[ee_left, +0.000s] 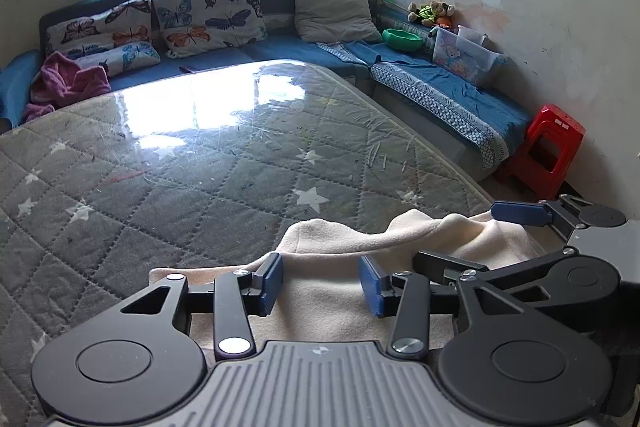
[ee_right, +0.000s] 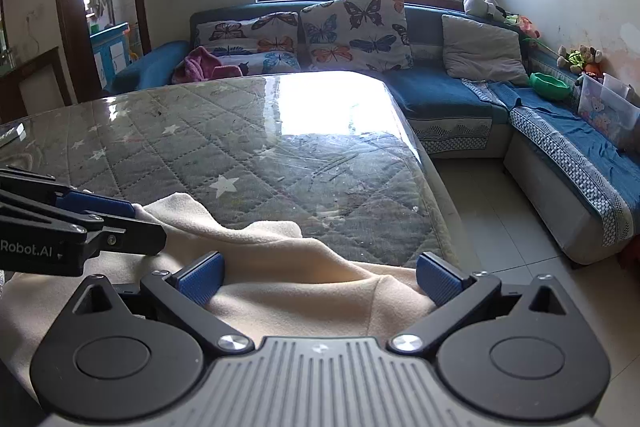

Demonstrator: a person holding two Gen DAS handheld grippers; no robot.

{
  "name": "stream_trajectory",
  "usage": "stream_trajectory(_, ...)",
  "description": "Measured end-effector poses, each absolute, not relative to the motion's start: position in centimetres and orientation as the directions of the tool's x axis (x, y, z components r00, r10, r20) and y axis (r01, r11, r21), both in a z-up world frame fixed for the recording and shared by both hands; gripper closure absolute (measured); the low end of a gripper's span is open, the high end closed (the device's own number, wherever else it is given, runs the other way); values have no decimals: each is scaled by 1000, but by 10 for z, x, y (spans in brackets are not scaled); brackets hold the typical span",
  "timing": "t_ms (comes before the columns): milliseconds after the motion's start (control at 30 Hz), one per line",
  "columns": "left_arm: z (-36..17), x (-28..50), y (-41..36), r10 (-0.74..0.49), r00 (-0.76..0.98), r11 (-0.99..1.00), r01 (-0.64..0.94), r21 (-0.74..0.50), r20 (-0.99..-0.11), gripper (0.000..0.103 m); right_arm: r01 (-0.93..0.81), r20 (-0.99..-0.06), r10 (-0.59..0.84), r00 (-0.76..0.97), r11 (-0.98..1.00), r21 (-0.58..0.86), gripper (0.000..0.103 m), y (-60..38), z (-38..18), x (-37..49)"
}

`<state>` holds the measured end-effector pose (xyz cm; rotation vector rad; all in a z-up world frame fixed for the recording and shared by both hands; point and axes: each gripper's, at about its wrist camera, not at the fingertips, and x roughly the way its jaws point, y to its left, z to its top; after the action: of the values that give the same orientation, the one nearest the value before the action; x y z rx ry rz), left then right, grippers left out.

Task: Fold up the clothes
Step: 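Fold the held shirt over onto itself and open both grippers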

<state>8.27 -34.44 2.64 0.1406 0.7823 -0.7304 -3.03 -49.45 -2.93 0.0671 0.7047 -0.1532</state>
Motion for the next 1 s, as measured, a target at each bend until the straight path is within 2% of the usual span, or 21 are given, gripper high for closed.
stream_trajectory(67,29,81,-342,-546,490,752,645,-140,-680,49,162,-648,-121,752,987,4,0,-493,-27,-31)
stream_trajectory(333,33,68,-336,-533,526,752,653,-88,-663,42,159,-623,-147,769,987,-36,0,-484,-13,-36)
stream_trajectory(467,33,61,-331,-527,536,757,649,-76,-659,33,150,-643,-125,755,989,-16,0,-482,-16,-36)
stream_trajectory(1000,27,26,-316,-490,581,770,638,-10,-650,21,142,-651,-161,742,986,-82,0,-465,-19,-80)
